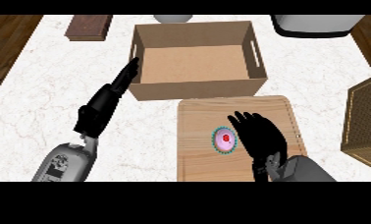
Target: Pick the pear from the cutting board and place it in the cardboard box
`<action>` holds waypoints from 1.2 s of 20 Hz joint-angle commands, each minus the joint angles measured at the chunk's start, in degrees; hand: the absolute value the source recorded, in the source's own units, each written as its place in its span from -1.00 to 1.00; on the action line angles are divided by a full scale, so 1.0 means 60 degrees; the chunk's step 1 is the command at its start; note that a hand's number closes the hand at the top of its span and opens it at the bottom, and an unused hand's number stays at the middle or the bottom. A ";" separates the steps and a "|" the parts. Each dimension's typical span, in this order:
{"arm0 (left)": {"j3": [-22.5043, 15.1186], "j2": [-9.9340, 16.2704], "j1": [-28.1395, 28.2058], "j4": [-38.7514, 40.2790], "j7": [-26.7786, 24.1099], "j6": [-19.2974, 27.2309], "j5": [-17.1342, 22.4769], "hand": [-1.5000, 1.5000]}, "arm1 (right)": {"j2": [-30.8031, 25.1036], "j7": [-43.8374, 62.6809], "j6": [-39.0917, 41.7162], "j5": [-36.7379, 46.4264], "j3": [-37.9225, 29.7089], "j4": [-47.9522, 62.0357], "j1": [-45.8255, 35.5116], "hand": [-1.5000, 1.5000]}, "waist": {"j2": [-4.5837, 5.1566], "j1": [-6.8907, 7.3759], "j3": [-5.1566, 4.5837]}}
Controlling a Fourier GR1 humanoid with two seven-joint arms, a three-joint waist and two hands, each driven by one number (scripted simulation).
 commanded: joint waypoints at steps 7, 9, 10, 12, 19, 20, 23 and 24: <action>0.0369 -0.0539 0.0153 0.0268 -0.0166 -0.0388 -0.0445 0.00 | 0.0557 -0.1070 0.0325 0.1387 -0.0556 0.1449 0.0142 -1.00 | 0.0010 0.0013 -0.0002; 0.0822 -0.0265 0.0005 -0.0252 0.0364 -0.0732 -0.0218 0.00 | 0.0445 -0.0864 0.0542 0.1535 -0.0442 0.0517 0.1008 -1.00 | -0.0001 -0.0013 -0.0002; 0.0950 -0.0001 0.0374 0.0393 -0.0707 -0.0987 -0.0235 0.00 | 0.0376 -0.1344 0.0162 0.1726 -0.0453 0.1296 0.0735 -1.00 | 0.0010 0.0005 -0.0003; 0.0839 -0.0436 0.0343 -0.0062 -0.0214 -0.0834 -0.0553 0.00 | 0.0349 -0.1827 0.0670 0.1927 -0.0971 0.1032 0.0631 -1.00 | 0.0003 -0.0004 -0.0002; 0.0824 -0.0900 -0.0043 0.0198 -0.0025 -0.0756 -0.0768 0.00 | 0.0637 -0.2330 -0.0498 0.3225 -0.0449 0.2449 0.0877 -1.00 | 0.0015 0.0009 0.0000; 0.0904 -0.0712 0.0712 -0.0160 -0.0458 -0.0965 -0.0792 0.00 | 0.0584 -0.1722 0.0629 0.3149 -0.0641 0.0993 0.1149 -1.00 | -0.0001 -0.0006 -0.0003; 0.1080 -0.0607 0.0479 -0.0294 -0.0072 -0.1179 -0.0610 0.00 | 0.0291 -0.2909 -0.0181 0.3146 -0.0856 0.2296 0.1199 1.00 | 0.0007 0.0015 0.0000; 0.0954 -0.0900 -0.0066 -0.0068 0.0169 -0.0957 -0.0906 0.00 | 0.1094 -0.2398 0.0512 0.3172 -0.1092 0.2418 0.0349 1.00 | 0.0009 0.0011 -0.0002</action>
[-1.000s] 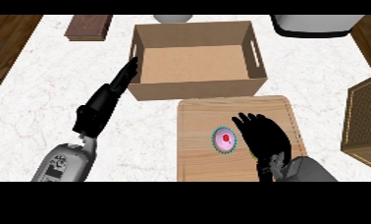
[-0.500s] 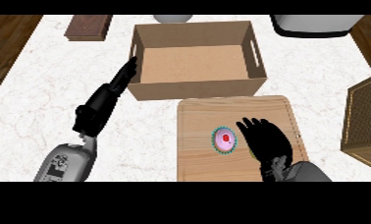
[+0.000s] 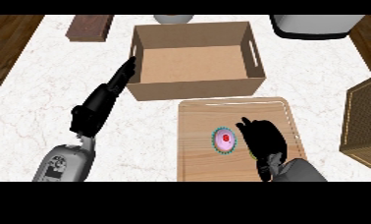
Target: Pick the pear from the cutting board and place it in the cardboard box
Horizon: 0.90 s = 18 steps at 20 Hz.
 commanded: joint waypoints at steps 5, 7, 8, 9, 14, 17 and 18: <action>0.0112 -0.0122 -0.0054 -0.0109 0.0238 -0.0149 -0.0251 0.00 | -0.0161 -0.0551 -0.0067 0.0931 0.0228 -0.0131 0.0535 1.00 | 0.0092 -0.0041 0.0046; -0.0133 -0.0467 -0.0054 -0.0197 0.0395 0.0076 -0.0471 0.00 | -0.0317 -0.1549 -0.0793 0.1222 0.0050 0.0726 0.0018 1.00 | 0.0100 -0.0011 0.0048; -0.0024 -0.0302 0.0254 -0.0148 0.0083 -0.0066 -0.0482 0.00 | -0.0289 -0.1562 -0.0934 0.1445 0.0194 0.0450 0.0252 1.00 | 0.0097 -0.0015 0.0047; 0.0308 -0.0235 -0.0546 -0.0167 0.0935 -0.0199 -0.0146 0.00 | -0.0780 -0.2063 -0.1291 0.1391 -0.0231 0.0674 0.0016 1.00 | 0.0101 -0.0024 0.0049; 0.0021 -0.0131 0.0299 -0.0017 -0.0263 -0.0317 -0.0347 0.00 | 0.2836 0.0055 -0.2843 0.2195 0.0741 0.0408 -0.0704 1.00 | 0.0087 0.0214 0.0053; 0.0034 -0.0469 -0.0401 0.0431 -0.0084 -0.0168 -0.0327 0.00 | 0.3005 0.0602 -0.4669 0.2060 0.1496 0.0564 -0.1366 1.00 | 0.0171 0.0283 0.0063; -0.0175 -0.0490 -0.0063 0.0294 -0.0184 -0.0146 -0.0488 0.00 | 0.3019 0.0781 -0.5158 0.2251 0.1728 0.0405 -0.1336 1.00 | 0.0126 0.0244 0.0059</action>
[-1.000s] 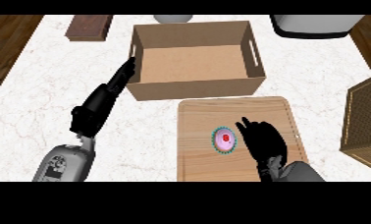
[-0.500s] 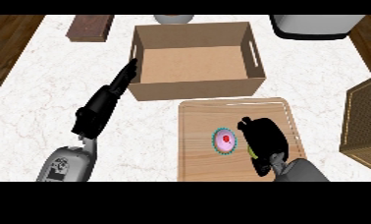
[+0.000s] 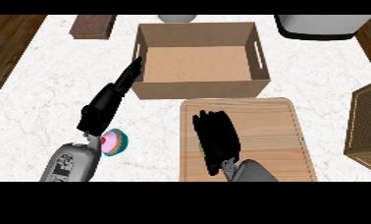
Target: Pick the pear from the cutting board and place it in the cardboard box
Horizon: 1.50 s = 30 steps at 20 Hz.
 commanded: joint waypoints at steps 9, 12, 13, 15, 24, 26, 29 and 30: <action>0.0124 0.0097 -0.0020 -0.0506 0.0516 -0.0085 -0.0024 0.00 | 0.0755 0.4251 -0.1154 -0.0179 0.2845 -0.2398 -0.2310 1.00 | -0.0025 -0.0059 0.0010; 0.0249 0.0032 0.0165 0.0042 0.0010 -0.0133 0.0045 0.00 | 0.0758 0.4597 -0.0330 -0.0431 0.2788 -0.3791 -0.2734 1.00 | -0.0015 -0.0131 0.0005; 0.0182 0.0114 0.0138 -0.0358 0.0224 -0.0190 -0.0005 0.00 | 0.0758 0.5212 -0.1019 -0.0343 0.3646 -0.3902 -0.2345 1.00 | -0.0025 -0.0110 0.0008; -0.0128 -0.0227 0.0254 -0.0330 0.0305 0.0166 -0.0309 0.00 | 0.0759 0.5650 -0.0671 -0.0518 0.3105 -0.5061 -0.3094 1.00 | -0.0063 -0.0113 0.0005; 0.0256 0.0009 0.0381 0.0043 -0.0315 -0.0062 -0.0180 0.00 | 0.0756 0.6540 -0.0140 -0.0821 0.1231 -0.5560 -0.4225 1.00 | -0.0026 -0.0179 -0.0001; 0.0289 -0.0139 -0.0034 -0.0077 0.0270 -0.0007 -0.0112 0.00 | 0.0755 0.6737 -0.0327 -0.0793 0.1363 -0.5215 -0.4430 1.00 | -0.0024 -0.0182 0.0002; 0.0369 -0.0038 -0.0279 0.0133 0.0298 -0.0161 -0.0088 0.00 | 0.0755 0.6825 -0.0150 -0.0867 0.0620 -0.4920 -0.5191 1.00 | -0.0022 -0.0187 -0.0001; 0.0396 0.0026 -0.0106 -0.0067 0.0184 -0.0338 0.0092 0.00 | 0.0755 0.6192 -0.0621 -0.1249 -0.0218 -0.3933 -0.5624 1.00 | 0.0006 -0.0078 -0.0003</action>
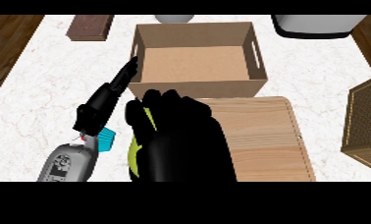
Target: Pick the pear from the cutting board and place it in the cardboard box
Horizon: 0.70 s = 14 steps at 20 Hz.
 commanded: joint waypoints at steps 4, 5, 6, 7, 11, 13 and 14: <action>0.0183 0.0159 0.0149 -0.0179 0.0116 -0.0288 0.0206 0.00 | 0.0111 0.0543 0.0387 -0.0650 -0.1759 0.0888 -0.0917 1.00 | 0.0024 0.0008 0.0001; -0.0041 -0.0104 0.0001 0.0282 -0.0201 0.0019 -0.0181 0.00 | 0.0111 0.0554 -0.0064 -0.1023 -0.1894 0.1603 -0.1526 1.00 | 0.0042 0.0041 -0.0004; 0.0138 0.0125 0.0135 -0.0380 0.0271 -0.0153 0.0054 0.00 | 0.0111 -0.0469 -0.0020 -0.1007 -0.2608 0.1891 -0.1242 1.00 | 0.0042 0.0050 0.0004; 0.0363 0.0236 -0.0259 0.0200 -0.0172 -0.0283 0.0103 0.00 | 0.0112 0.0114 -0.0493 -0.1039 -0.2169 0.2207 -0.1616 1.00 | 0.0046 0.0041 -0.0001; -0.0331 -0.0282 0.0472 -0.0424 -0.0025 0.0054 -0.0329 0.00 | 0.0113 -0.0484 -0.0671 -0.1070 -0.2792 0.2696 -0.1632 1.00 | 0.0032 0.0027 0.0004; -0.0124 -0.0305 -0.0021 0.0002 0.0070 0.0047 -0.0247 0.00 | 0.0114 -0.1035 -0.0532 -0.1165 -0.3559 0.3457 -0.2023 1.00 | 0.0051 -0.0004 0.0003; -0.0299 -0.0495 0.0006 0.0178 -0.0038 0.0236 -0.0462 0.00 | 0.0114 -0.1158 -0.1618 -0.0816 -0.3156 0.4079 -0.1992 1.00 | 0.0065 0.0040 0.0002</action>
